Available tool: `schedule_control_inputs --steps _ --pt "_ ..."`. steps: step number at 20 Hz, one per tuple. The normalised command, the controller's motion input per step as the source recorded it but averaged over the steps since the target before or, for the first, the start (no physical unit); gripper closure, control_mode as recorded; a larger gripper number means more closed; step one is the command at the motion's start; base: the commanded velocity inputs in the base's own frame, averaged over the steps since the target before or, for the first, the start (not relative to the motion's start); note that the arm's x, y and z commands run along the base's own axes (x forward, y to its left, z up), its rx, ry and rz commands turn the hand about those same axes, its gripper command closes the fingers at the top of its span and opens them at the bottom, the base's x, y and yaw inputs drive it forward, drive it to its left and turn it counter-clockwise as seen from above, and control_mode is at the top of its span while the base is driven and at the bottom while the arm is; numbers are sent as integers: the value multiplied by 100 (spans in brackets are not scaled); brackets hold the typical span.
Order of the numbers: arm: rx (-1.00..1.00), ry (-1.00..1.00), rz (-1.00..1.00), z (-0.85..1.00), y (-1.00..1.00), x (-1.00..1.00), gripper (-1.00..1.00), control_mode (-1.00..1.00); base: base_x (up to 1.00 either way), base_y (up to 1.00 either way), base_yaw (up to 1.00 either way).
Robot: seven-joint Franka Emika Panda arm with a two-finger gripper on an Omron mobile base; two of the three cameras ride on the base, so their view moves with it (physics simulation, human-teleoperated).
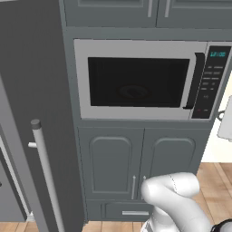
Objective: Transport the steak from the fridge to the microwave and turn on the microwave.
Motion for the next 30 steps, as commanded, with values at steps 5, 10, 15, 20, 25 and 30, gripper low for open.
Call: schedule_control_inputs --steps 5,10,15,20,25,30 --pt "0 0 0 0 -7 9 100 -100 0 0 0" --pt "-2 0 0 -6 -6 5 100 -100 0 0 0" --pt "-4 0 0 -11 -3 4 100 -100 0 0 0" --pt "-2 0 0 -1 0 7 100 -100 0 0 0" --pt "0 0 0 0 -2 14 100 -100 0 0 0" --pt "-1 0 0 -3 -5 9 100 -100 0 0 0"
